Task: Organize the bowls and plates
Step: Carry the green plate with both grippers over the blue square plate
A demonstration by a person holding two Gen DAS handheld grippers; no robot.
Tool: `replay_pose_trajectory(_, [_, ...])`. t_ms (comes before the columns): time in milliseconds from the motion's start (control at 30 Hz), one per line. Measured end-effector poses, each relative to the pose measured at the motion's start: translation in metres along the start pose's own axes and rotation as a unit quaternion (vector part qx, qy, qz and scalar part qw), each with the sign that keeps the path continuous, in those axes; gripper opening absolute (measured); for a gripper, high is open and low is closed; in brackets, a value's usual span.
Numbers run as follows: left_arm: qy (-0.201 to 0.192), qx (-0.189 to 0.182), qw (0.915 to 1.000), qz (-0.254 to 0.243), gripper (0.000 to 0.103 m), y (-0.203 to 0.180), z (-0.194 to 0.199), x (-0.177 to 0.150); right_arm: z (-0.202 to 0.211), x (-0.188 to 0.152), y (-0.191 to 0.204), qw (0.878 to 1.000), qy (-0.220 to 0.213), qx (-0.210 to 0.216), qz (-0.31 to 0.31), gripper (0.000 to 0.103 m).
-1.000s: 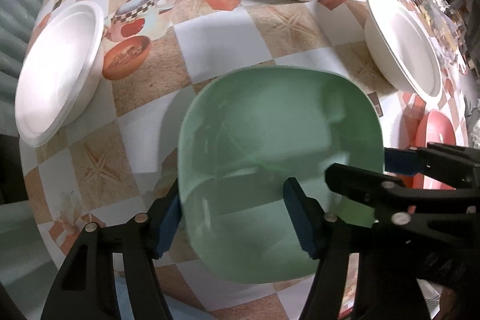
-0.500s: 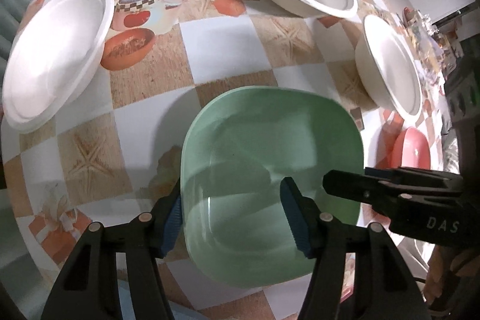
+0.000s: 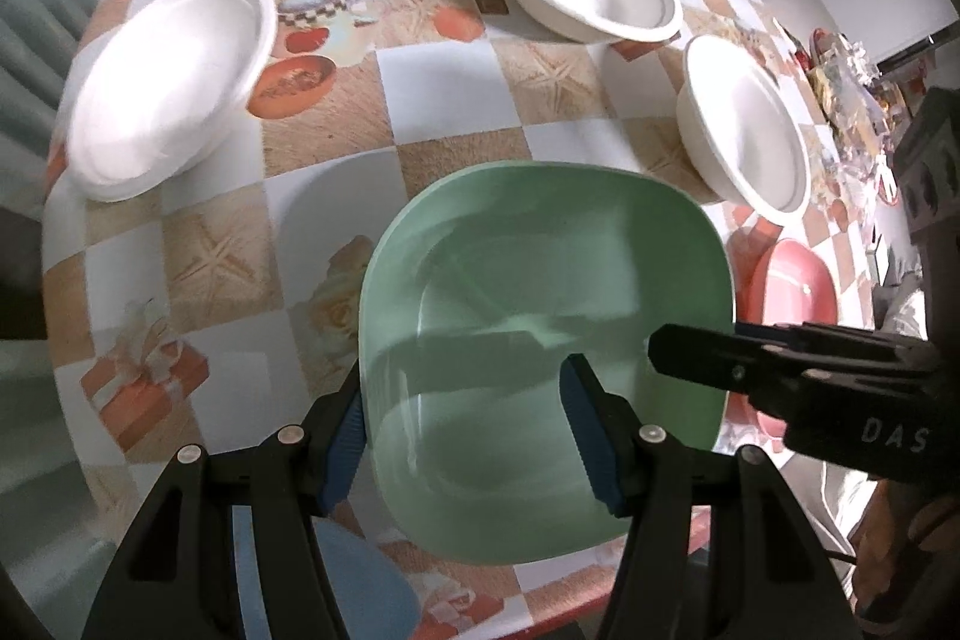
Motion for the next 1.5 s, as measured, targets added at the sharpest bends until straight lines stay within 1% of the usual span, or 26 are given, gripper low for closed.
replay_pose_trajectory(100, [-0.008, 0.002, 1.0000, 0.004, 0.065, 0.005, 0.019, -0.004, 0.007, -0.003, 0.006, 1.000, 0.003, 0.002, 0.001, 0.032])
replay_pose_trajectory(200, [-0.016, 0.006, 0.9998, 0.009, 0.065, 0.000, 0.030, -0.001, 0.014, -0.005, 0.015, 1.000, 0.005, 0.003, 0.007, 0.032])
replay_pose_trajectory(433, [-0.024, 0.018, 0.9990, 0.033, 0.065, 0.002, 0.058, -0.010, 0.031, -0.014, 0.044, 0.999, 0.010, 0.011, 0.036, 0.032])
replay_pose_trajectory(633, [-0.037, 0.035, 0.9969, 0.060, 0.065, 0.016, 0.083, -0.020, 0.037, -0.023, 0.072, 0.998, 0.022, 0.023, 0.061, 0.032])
replay_pose_trajectory(833, [-0.047, 0.049, 0.9928, 0.098, 0.065, 0.036, 0.100, -0.036, 0.035, -0.038, 0.101, 0.994, 0.038, 0.030, 0.097, 0.032])
replay_pose_trajectory(1000, [-0.059, 0.065, 0.9876, 0.130, 0.065, 0.053, 0.117, -0.054, 0.030, -0.056, 0.123, 0.989, 0.053, 0.029, 0.139, 0.032])
replay_pose_trajectory(1133, [-0.069, 0.080, 0.9829, 0.151, 0.065, 0.066, 0.127, -0.069, 0.022, -0.069, 0.143, 0.981, 0.060, 0.023, 0.183, 0.032])
replay_pose_trajectory(1333, [-0.066, 0.091, 0.9748, 0.193, 0.065, 0.089, 0.130, -0.095, 0.007, -0.086, 0.169, 0.967, 0.071, 0.013, 0.243, 0.032])
replay_pose_trajectory(1500, [-0.060, 0.100, 0.9696, 0.215, 0.065, 0.101, 0.128, -0.112, -0.006, -0.099, 0.180, 0.959, 0.080, 0.005, 0.272, 0.032])
Point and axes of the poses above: each gripper's, at about its wrist camera, not at the fingertips, and z roughly against the way its jaws point, y to its left, x to its top, the point moved 7 cm from there along -z, roughly the way its jaws point, and after that the axes turned 13 degrees about -y, right-handed, at the moved point
